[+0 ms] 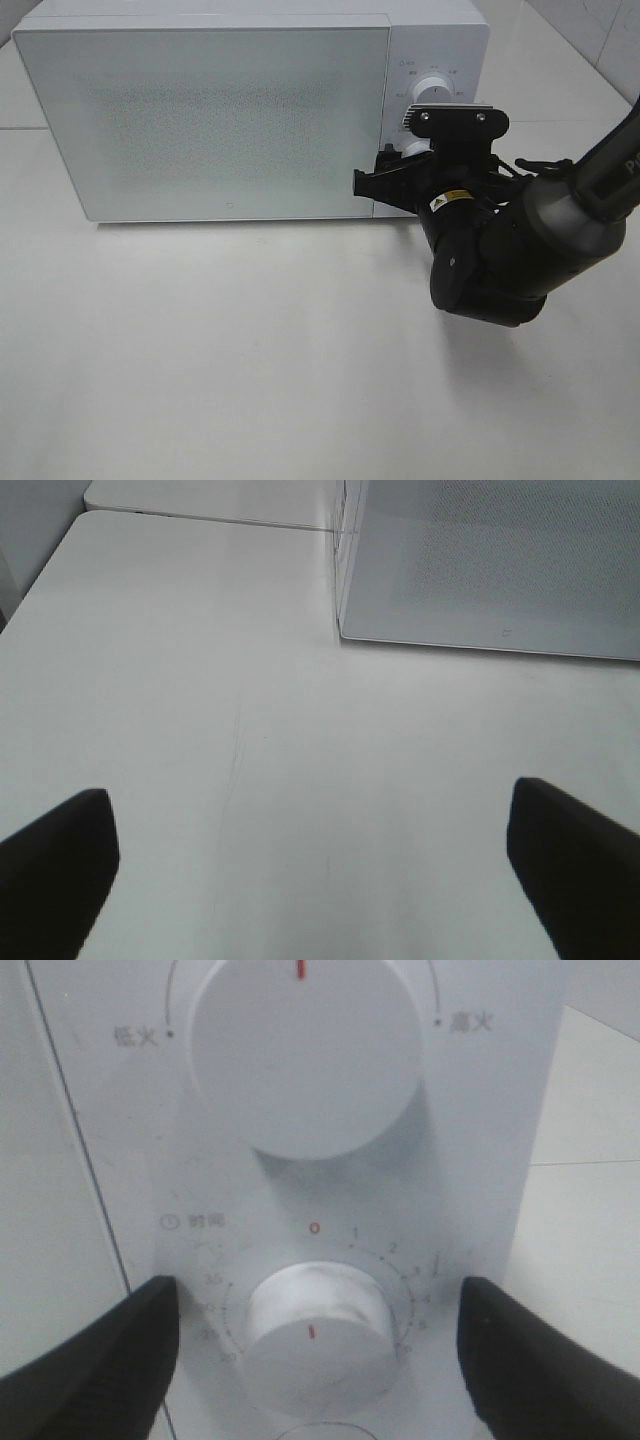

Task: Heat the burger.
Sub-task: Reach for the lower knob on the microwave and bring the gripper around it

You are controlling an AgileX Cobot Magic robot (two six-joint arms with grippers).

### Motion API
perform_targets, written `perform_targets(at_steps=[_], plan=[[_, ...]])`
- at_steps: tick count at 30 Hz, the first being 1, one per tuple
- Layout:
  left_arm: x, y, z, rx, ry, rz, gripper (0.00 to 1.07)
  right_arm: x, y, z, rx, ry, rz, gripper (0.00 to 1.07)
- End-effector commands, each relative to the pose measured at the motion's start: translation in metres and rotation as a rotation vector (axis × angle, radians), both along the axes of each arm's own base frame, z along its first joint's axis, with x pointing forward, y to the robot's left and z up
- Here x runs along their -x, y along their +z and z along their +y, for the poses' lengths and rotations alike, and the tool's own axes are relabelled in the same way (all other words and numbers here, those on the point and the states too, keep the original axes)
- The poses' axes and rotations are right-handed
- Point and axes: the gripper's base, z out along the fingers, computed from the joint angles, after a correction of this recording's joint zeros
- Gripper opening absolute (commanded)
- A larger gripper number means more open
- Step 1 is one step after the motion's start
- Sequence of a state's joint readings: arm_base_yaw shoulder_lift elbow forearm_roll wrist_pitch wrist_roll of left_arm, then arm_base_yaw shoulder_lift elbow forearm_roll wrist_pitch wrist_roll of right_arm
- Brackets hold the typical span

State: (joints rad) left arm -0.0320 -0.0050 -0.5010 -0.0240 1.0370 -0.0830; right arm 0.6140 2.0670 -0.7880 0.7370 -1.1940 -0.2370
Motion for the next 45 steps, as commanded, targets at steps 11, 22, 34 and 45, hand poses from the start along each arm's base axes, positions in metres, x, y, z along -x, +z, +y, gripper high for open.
perform_targets(at_steps=[11, 22, 34, 45], plan=[[0.003, 0.0, 0.0, 0.007, 0.004, -0.027, 0.98, -0.003, 0.003, 0.001, -0.012, -0.002, -0.017, 0.0], [0.003, 0.0, 0.0, 0.007, 0.004, -0.027, 0.98, -0.003, 0.005, 0.001, -0.008, 0.001, -0.038, 0.0], [0.003, 0.0, 0.0, 0.007, 0.004, -0.027, 0.98, -0.004, 0.007, 0.005, -0.311, -0.002, -0.061, 0.0], [0.003, 0.0, 0.0, 0.007, 0.004, -0.027, 0.98, -0.003, 0.008, 0.012, -1.068, -0.047, -0.035, 0.0]])
